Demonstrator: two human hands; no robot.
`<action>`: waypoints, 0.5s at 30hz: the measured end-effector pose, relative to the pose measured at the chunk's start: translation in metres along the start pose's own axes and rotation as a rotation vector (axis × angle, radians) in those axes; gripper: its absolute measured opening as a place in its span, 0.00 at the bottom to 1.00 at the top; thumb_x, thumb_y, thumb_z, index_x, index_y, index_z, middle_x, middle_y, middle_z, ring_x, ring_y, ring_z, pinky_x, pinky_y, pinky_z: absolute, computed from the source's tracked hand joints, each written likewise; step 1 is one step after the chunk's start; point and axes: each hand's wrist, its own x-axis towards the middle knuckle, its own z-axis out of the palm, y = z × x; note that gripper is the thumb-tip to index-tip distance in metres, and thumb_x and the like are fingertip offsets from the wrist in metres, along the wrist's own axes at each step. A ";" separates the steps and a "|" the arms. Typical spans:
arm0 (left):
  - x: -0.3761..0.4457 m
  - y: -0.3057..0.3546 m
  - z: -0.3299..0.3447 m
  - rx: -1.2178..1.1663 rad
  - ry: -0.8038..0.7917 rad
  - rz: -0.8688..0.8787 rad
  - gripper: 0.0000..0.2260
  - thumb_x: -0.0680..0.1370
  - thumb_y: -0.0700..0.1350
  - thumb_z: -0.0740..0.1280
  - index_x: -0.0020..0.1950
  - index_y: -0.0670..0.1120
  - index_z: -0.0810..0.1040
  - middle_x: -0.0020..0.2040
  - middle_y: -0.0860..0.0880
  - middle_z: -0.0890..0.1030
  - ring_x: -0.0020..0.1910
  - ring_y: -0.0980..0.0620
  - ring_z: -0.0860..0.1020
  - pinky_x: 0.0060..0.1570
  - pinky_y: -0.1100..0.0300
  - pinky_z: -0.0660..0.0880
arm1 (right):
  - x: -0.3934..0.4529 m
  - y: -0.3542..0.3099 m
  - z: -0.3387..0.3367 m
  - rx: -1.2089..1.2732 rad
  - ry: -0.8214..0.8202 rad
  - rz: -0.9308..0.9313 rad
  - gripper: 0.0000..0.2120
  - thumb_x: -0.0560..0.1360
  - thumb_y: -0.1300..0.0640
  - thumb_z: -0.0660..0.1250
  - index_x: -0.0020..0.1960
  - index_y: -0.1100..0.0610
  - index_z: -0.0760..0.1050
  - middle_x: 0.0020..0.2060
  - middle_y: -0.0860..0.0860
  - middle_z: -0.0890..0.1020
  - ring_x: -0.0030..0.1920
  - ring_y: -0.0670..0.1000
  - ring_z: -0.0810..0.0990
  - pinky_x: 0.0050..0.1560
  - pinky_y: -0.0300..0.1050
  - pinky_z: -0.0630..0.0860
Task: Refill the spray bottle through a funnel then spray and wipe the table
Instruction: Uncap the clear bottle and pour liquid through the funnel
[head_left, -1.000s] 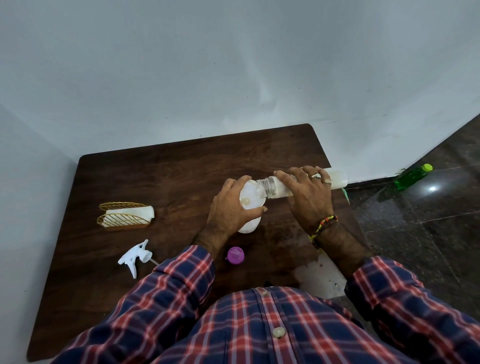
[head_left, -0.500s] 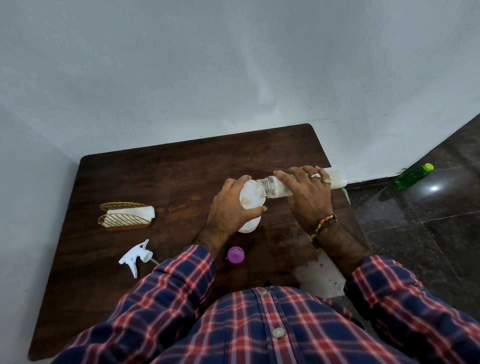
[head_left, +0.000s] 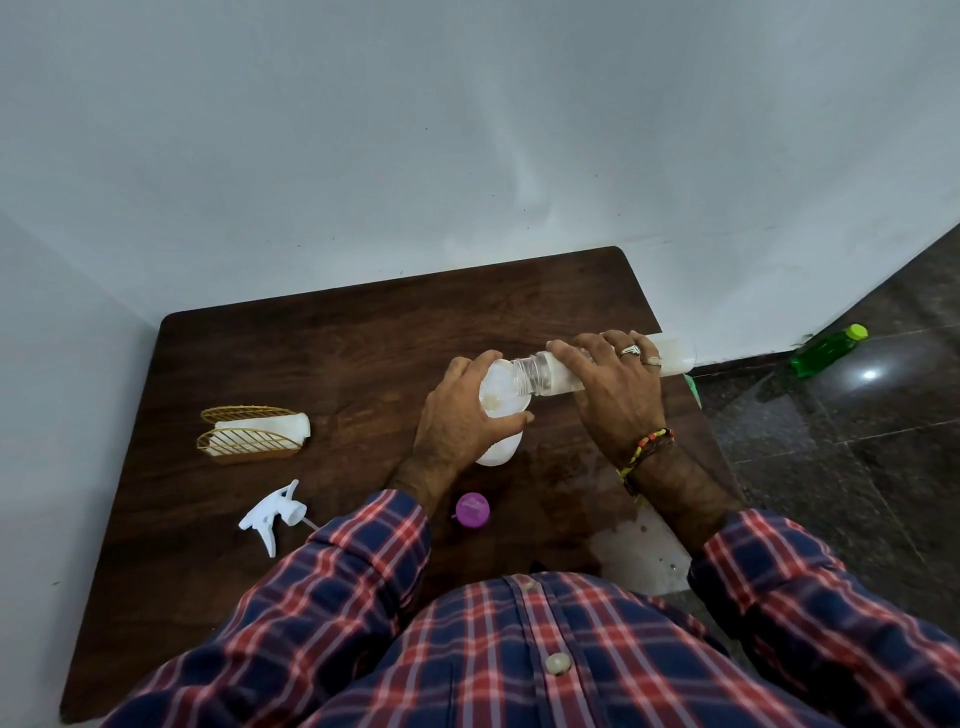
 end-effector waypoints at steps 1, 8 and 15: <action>0.000 0.000 0.000 0.001 -0.004 -0.003 0.39 0.66 0.62 0.75 0.73 0.53 0.66 0.65 0.51 0.71 0.61 0.53 0.73 0.55 0.58 0.73 | 0.000 0.000 0.000 0.002 -0.002 0.000 0.25 0.70 0.60 0.70 0.66 0.47 0.74 0.57 0.51 0.81 0.60 0.59 0.77 0.67 0.63 0.66; 0.001 -0.002 0.001 0.001 -0.004 0.006 0.39 0.66 0.62 0.75 0.73 0.53 0.66 0.65 0.52 0.71 0.60 0.53 0.73 0.54 0.58 0.72 | 0.001 0.000 0.002 -0.009 -0.011 -0.005 0.26 0.69 0.59 0.72 0.65 0.47 0.75 0.57 0.52 0.81 0.59 0.60 0.77 0.66 0.64 0.67; 0.002 -0.003 0.002 0.001 -0.012 0.000 0.39 0.66 0.63 0.75 0.73 0.53 0.66 0.65 0.52 0.71 0.60 0.53 0.73 0.55 0.56 0.74 | 0.000 0.000 0.001 -0.014 -0.008 -0.003 0.26 0.69 0.59 0.72 0.65 0.47 0.75 0.57 0.52 0.81 0.60 0.59 0.77 0.67 0.63 0.66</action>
